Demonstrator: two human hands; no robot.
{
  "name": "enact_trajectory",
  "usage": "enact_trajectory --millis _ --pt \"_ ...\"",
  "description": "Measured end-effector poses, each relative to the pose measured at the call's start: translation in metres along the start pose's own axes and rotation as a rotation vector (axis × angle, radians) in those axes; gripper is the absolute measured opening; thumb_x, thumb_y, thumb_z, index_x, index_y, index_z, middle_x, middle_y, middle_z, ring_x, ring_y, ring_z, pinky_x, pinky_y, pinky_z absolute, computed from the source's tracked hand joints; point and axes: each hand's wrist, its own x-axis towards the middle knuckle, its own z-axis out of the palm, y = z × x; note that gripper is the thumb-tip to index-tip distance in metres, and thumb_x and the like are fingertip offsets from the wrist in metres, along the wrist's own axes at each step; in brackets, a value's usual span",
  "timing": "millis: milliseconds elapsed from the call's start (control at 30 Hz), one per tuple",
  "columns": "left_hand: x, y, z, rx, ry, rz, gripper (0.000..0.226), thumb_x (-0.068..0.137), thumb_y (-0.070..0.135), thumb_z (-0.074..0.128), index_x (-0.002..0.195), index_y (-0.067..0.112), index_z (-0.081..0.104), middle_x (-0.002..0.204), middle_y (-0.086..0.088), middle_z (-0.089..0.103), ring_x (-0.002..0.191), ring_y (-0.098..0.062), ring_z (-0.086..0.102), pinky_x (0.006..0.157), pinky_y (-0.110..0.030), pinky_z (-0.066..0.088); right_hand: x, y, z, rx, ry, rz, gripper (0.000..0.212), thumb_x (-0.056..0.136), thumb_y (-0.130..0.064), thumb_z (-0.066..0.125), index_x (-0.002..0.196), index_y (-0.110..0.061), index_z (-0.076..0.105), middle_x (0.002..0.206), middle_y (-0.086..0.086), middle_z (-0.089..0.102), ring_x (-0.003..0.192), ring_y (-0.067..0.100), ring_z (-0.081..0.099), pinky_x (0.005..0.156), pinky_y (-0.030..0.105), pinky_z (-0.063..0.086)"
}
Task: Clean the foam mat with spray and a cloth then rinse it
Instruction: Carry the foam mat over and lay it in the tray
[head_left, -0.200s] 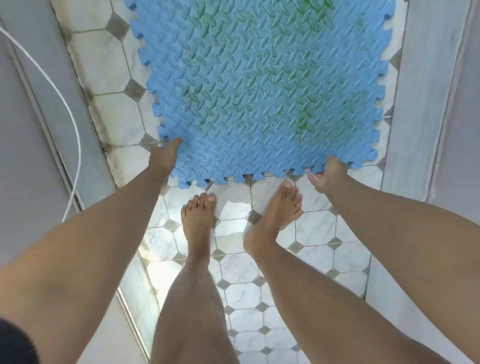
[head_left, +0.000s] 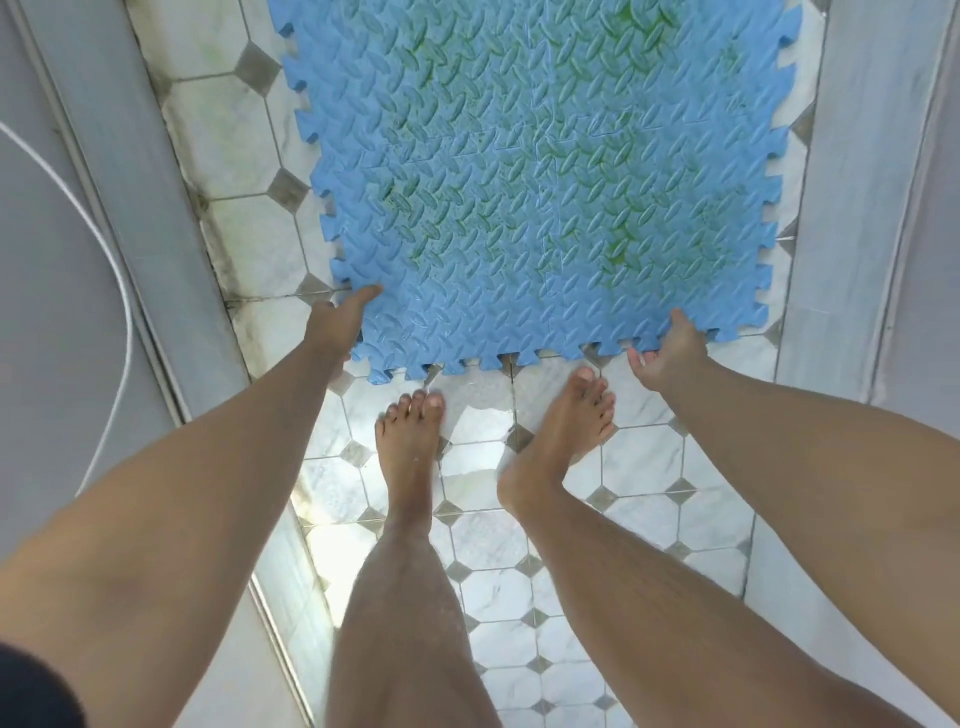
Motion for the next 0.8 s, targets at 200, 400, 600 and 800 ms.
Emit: enact_trajectory --millis 200,400,600,800 --pt "-0.149 0.074 -0.018 -0.077 0.038 0.092 0.039 0.078 0.048 0.083 0.09 0.016 0.063 0.091 0.003 0.063 0.088 -0.018 0.057 0.074 -0.031 0.045 -0.023 0.001 -0.011 0.03 0.034 -0.043 0.046 0.082 -0.047 0.077 0.121 -0.029 0.06 0.106 -0.009 0.054 0.084 0.005 0.052 0.061 0.023 0.046" --pt "-0.232 0.094 -0.044 -0.181 -0.135 0.242 0.021 0.088 0.017 0.083 0.105 0.011 0.071 0.088 0.005 0.08 0.078 -0.001 0.076 0.063 -0.019 0.058 -0.09 -0.022 -0.03 -0.015 -0.004 -0.042 0.026 0.085 -0.038 0.078 0.098 -0.022 0.063 0.092 -0.006 0.053 0.081 0.006 0.052 0.072 0.024 0.046" --pt "-0.339 0.145 -0.107 -0.188 -0.011 0.261 0.048 0.08 0.024 0.09 0.118 0.005 0.067 0.11 -0.007 0.078 0.095 -0.02 0.077 0.082 -0.039 0.063 -0.214 -0.034 -0.06 0.2 -0.243 -0.069 0.011 0.099 -0.02 0.061 0.092 -0.011 0.062 0.073 0.004 0.074 0.085 0.018 0.067 0.071 0.035 0.055" --pt "-0.453 0.223 -0.181 0.001 0.063 0.385 0.052 0.079 0.034 0.09 0.114 0.009 0.061 0.099 -0.004 0.073 0.088 -0.025 0.074 0.074 -0.036 0.061 -0.34 -0.031 -0.104 0.31 -0.268 -0.024 0.009 0.101 -0.015 0.058 0.093 -0.01 0.057 0.084 0.006 0.064 0.071 0.017 0.069 0.051 0.028 0.059"
